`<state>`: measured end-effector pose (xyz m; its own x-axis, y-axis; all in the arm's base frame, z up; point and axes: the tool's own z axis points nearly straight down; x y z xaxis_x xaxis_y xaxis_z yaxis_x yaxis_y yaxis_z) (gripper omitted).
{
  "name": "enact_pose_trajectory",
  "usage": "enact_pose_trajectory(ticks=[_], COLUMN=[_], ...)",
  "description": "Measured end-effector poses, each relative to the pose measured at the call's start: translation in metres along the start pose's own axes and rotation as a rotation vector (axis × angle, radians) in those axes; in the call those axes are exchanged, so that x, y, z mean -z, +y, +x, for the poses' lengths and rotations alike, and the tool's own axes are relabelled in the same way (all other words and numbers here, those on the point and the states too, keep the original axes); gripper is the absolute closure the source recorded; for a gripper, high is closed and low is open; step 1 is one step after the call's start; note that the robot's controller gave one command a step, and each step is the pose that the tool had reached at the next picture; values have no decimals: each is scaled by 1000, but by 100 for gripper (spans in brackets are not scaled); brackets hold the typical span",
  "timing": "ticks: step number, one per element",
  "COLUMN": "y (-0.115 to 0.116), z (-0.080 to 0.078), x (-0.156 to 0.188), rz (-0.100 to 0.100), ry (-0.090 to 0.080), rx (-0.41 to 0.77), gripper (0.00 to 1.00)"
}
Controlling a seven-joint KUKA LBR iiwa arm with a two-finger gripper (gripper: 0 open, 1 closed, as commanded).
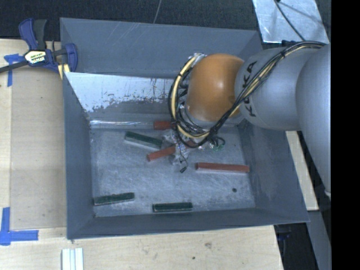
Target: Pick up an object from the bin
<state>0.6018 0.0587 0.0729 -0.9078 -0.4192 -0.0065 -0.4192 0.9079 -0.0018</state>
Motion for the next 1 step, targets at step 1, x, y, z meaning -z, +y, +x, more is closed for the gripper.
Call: enact_pose_trajectory(ticks=[1], y=[0], z=[0], x=[0], rz=[0], ry=[0], rx=[0], gripper=[100])
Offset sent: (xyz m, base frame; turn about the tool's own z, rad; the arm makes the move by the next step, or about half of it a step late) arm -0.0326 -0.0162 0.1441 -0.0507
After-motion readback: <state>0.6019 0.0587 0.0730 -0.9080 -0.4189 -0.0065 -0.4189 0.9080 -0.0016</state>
